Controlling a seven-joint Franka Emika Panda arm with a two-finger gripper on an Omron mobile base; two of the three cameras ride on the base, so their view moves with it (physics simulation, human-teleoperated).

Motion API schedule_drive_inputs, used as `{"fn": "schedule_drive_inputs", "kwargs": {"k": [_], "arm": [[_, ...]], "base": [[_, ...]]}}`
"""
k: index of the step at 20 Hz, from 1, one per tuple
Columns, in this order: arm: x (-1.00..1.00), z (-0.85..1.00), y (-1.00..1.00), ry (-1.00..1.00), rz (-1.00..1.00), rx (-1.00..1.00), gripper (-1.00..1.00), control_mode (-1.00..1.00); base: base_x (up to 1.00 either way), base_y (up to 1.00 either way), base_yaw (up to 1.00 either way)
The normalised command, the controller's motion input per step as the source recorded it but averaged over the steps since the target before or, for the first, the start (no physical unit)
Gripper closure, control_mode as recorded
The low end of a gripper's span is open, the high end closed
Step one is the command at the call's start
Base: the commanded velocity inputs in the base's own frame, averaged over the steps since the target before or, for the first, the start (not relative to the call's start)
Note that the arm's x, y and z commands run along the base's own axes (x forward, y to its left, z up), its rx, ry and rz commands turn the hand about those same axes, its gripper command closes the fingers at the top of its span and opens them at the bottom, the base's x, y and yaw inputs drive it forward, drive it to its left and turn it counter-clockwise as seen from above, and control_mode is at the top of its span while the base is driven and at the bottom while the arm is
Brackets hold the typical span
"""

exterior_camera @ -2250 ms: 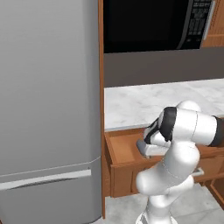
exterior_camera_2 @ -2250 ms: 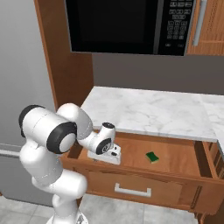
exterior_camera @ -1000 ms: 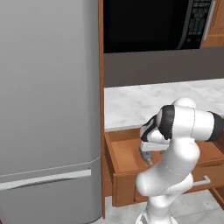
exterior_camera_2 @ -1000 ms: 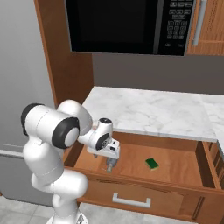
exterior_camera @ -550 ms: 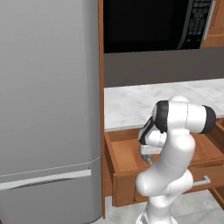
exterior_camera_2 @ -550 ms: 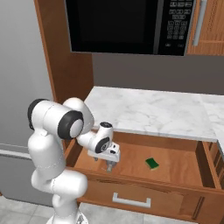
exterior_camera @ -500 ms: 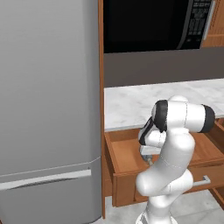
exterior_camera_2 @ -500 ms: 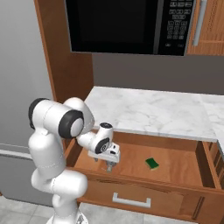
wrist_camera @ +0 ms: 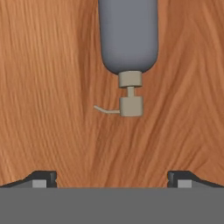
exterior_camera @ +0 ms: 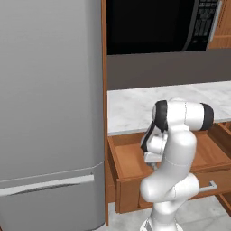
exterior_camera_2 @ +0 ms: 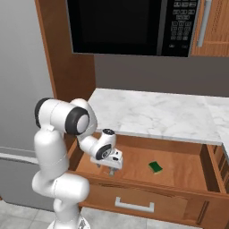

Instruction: Restock the sink supplies by placing the sponge and soap dispenser on the counter and next to the sink. Make sure the soap dispenser is upright.

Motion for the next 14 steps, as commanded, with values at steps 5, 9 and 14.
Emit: {"fn": "schedule_drive_inputs", "kwargs": {"k": [5, 9, 14], "arm": [[0.0, -0.22, -0.05, 0.0, 0.0, 0.0, -1.0, -1.0], [0.05, -0.17, -0.09, 0.0, 0.0, 0.0, -1.0, -1.0], [0.25, -0.05, -0.13, 0.0, -0.01, 0.0, -1.0, -1.0]], "base": [[0.0, 0.0, 0.0], [0.0, 0.0, 0.0], [0.0, 0.0, 0.0]]}}
